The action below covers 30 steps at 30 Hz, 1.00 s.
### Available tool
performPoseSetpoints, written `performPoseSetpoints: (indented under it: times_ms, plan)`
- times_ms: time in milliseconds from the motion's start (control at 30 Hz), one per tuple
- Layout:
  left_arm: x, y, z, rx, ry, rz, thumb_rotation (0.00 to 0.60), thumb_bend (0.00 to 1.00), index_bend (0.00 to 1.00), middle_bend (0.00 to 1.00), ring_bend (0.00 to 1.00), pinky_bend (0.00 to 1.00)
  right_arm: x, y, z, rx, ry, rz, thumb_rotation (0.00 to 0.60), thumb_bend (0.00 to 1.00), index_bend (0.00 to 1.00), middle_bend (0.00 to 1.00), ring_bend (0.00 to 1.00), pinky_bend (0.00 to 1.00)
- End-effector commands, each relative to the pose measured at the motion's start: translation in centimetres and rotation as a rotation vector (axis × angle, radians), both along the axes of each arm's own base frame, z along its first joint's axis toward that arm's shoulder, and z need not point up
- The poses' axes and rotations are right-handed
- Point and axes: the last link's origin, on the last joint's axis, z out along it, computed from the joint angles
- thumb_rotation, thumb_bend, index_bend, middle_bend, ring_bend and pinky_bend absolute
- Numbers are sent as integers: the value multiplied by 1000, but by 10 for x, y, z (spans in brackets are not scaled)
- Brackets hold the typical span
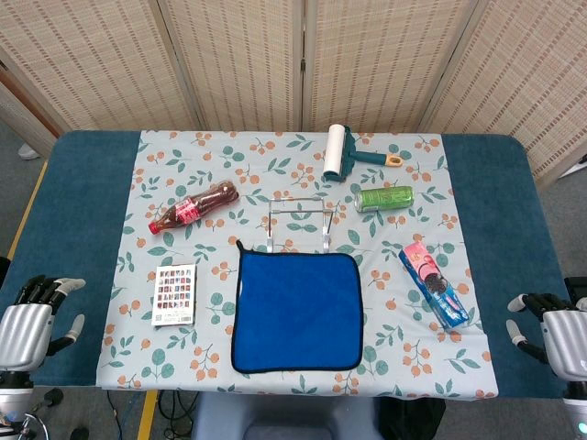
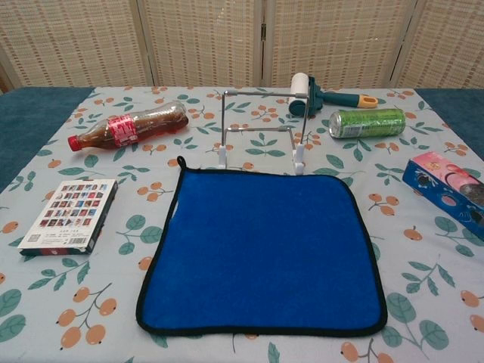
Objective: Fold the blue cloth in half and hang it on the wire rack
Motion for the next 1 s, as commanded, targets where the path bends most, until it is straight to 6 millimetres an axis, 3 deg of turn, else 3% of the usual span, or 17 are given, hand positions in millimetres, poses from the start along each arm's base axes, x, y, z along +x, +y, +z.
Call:
performPoseSetpoints:
  times_ms: [33,733,867,1000]
  plan:
    - [0,0,-1,-3,1,1,600,363,265,296,211,139,0,0,0,2,0,1,600,331,480,494,403,500]
    - [5,5,-1,-52,25,-82,600,363,280,296,217,147,13,0,-2,26,-21,72,600,331,480,496,407,500]
    - [11,10,-5,-98,13,-140,600,363,287,314,282,205,20,-2,-3,45,-15,107,600,331,480,507,420,504]
    - [18,15,-10,-136,38,-196,600,363,308,442,384,354,28,-5,-4,60,-16,141,600,331,480,521,431,510]
